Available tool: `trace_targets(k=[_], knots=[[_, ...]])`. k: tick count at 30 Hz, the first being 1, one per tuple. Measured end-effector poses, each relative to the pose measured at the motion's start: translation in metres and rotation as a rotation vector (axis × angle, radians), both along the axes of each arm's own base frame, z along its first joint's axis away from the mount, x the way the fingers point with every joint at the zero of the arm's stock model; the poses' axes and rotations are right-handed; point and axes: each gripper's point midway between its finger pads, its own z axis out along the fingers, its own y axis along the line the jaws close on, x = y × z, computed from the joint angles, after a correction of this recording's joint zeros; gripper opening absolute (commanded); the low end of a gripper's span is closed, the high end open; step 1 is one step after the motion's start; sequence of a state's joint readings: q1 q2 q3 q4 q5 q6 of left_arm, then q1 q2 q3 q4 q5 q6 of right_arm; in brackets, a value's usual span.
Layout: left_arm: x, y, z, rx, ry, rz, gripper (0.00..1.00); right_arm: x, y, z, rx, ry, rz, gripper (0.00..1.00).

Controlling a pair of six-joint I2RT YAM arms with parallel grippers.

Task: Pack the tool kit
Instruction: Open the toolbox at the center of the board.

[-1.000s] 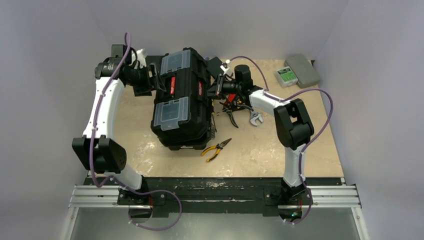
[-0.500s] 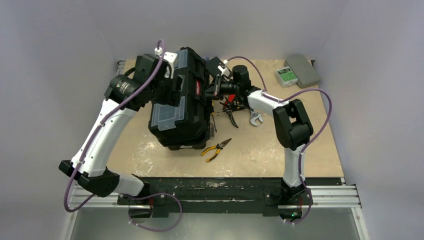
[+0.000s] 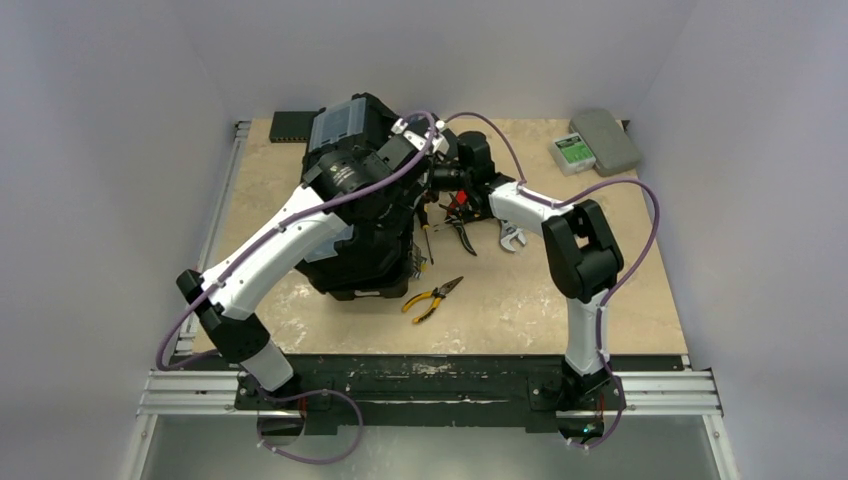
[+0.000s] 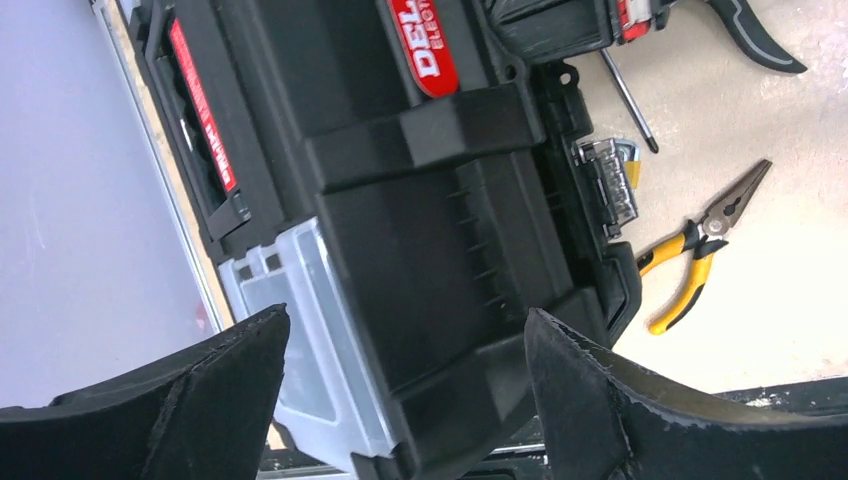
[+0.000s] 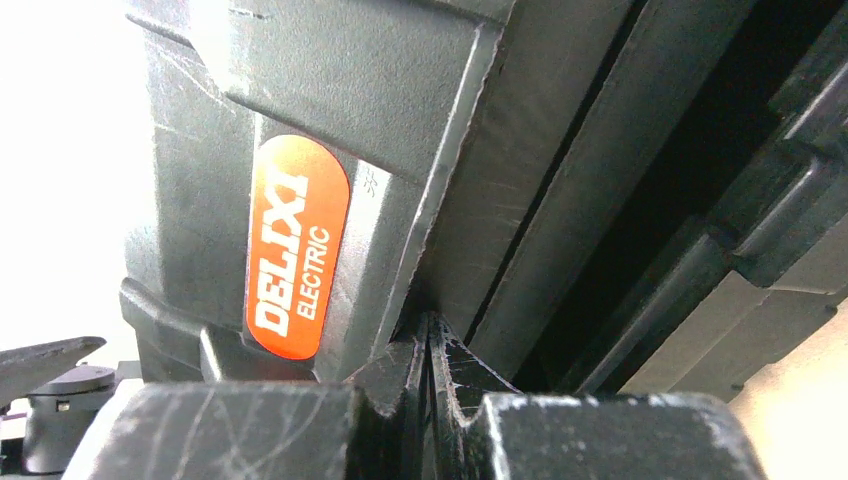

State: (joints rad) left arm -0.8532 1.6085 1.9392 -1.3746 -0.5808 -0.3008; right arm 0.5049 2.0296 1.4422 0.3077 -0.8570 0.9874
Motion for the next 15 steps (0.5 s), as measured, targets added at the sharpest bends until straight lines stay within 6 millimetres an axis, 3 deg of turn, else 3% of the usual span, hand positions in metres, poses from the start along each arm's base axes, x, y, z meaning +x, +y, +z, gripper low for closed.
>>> trace_targets(k=[9,15], knots=[[0.013,-0.025,-0.005,0.086,-0.013,-0.021,0.86,-0.002,0.002,0.002,0.006,0.001,0.007,0.01],[0.018,-0.029,-0.021,0.177,-0.001,-0.017,0.97,-0.004,0.003,0.003,0.010,0.008,0.015,0.01]])
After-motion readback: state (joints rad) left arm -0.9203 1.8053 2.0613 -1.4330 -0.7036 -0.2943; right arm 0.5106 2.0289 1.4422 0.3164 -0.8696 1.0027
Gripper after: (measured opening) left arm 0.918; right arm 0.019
